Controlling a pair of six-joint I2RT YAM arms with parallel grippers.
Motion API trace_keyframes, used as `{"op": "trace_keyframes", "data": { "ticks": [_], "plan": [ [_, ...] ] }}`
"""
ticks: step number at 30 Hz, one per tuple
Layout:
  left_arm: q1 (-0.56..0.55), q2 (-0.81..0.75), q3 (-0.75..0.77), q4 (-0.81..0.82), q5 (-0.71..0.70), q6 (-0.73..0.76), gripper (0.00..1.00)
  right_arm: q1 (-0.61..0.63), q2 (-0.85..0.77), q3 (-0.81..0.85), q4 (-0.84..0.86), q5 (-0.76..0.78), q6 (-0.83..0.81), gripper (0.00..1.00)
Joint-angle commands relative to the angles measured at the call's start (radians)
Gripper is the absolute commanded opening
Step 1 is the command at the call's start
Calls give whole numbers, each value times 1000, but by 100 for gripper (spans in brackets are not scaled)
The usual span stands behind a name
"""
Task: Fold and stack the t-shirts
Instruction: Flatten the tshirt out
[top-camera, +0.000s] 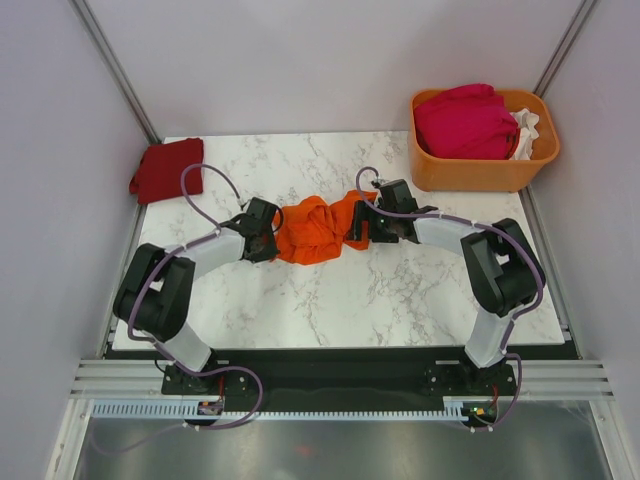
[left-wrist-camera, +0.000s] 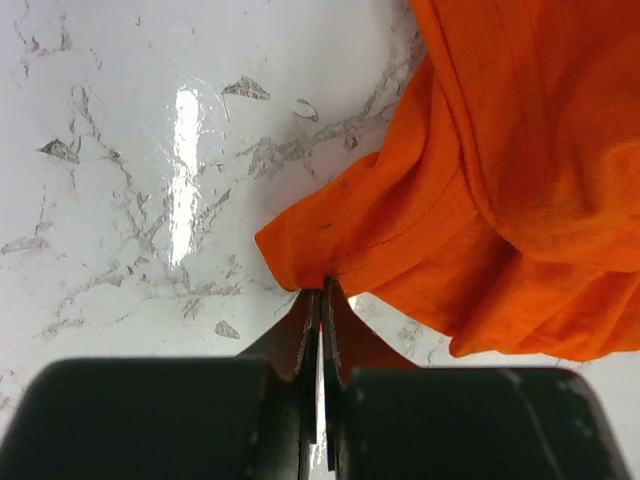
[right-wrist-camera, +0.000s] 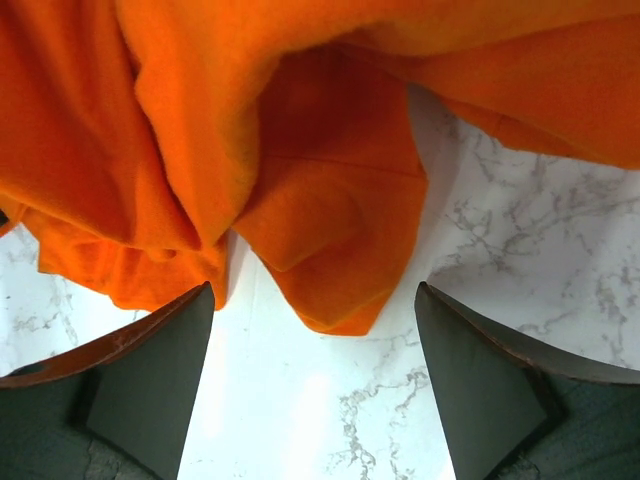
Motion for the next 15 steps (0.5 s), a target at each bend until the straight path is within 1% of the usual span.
{"op": "trace_keyframes", "data": {
  "ticks": [1, 4, 5, 7, 8, 9, 10, 11, 12, 14, 15],
  "plan": [
    [-4, -100, 18, -37, 25, -25, 2, -4, 12, -6, 83, -71, 18, 89],
    [-4, -174, 35, -64, 27, -28, 2, -4, 43, 14, 85, -74, 27, 74],
    [-4, -189, 39, -70, 28, -26, 2, -4, 50, 19, 85, -78, 29, 66],
    [-4, -206, 58, -88, 28, -20, 2, -2, 61, 20, 83, -74, 33, 55],
    [-4, -214, 62, -93, 28, -17, 2, -4, 61, 11, 86, -63, 36, 44],
    [-4, -215, 73, -103, 30, -17, 2, -4, 55, 4, 88, -57, 36, 37],
    [-2, -219, 78, -110, 31, -16, 2, -4, 51, -3, 88, -51, 38, 26],
    [-2, -226, 84, -111, 33, -13, 2, -4, 46, -16, 91, -43, 35, 8],
    [-1, -234, 96, -119, 36, -9, 2, -5, 26, -21, 89, -16, 27, 0],
    [2, -254, 119, -129, 42, -2, 2, -17, 5, -21, 70, 4, 13, 0],
    [7, -286, 153, -137, 39, 6, 2, -27, -18, 14, 45, 9, 3, 0]
  ]
}}
